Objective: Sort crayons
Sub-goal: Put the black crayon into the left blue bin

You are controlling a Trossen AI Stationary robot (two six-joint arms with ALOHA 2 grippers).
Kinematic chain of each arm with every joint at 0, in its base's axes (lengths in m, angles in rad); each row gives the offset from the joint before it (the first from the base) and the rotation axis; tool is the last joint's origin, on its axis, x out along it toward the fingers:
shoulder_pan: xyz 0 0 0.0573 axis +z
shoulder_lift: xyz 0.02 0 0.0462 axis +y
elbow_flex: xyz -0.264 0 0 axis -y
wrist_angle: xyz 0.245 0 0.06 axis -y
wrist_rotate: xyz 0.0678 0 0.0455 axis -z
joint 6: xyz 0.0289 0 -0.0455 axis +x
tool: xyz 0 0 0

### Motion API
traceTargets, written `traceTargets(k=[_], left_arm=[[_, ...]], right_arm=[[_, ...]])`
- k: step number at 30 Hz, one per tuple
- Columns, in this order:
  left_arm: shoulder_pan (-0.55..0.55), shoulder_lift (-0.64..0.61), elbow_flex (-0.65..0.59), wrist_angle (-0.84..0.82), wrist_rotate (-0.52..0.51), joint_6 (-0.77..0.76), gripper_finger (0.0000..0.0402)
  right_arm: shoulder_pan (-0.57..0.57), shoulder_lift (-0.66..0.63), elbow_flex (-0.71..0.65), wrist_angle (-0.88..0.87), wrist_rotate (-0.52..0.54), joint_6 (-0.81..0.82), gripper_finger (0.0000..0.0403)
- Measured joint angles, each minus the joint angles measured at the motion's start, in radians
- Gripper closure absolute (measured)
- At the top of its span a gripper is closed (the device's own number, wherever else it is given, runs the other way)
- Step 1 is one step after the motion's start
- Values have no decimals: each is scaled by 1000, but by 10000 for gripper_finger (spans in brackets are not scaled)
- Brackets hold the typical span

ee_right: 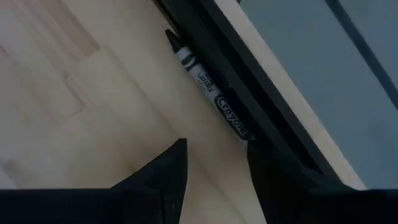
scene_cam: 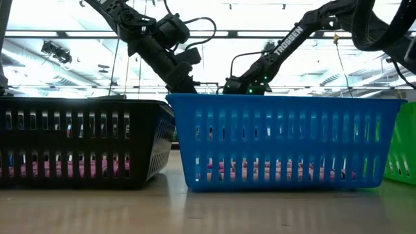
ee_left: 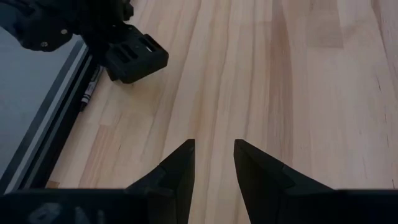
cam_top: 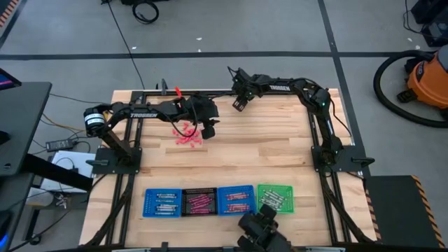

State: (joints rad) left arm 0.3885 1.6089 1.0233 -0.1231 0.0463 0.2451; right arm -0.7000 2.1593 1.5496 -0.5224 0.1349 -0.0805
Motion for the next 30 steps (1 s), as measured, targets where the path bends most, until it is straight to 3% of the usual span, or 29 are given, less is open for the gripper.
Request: traceTargets(k=[11,19,30], left_arm=[[0,0,0,-5,0,-16,281],[0,0,0,-4,0,-16,281],[0,0,0,0,0,-15,281]], right_arm=[[25,-4,4,-120,-80,-23,238],[107,-10,-1,-119,77,-132,239],[57,-10,-1,-16,103,-163,239]])
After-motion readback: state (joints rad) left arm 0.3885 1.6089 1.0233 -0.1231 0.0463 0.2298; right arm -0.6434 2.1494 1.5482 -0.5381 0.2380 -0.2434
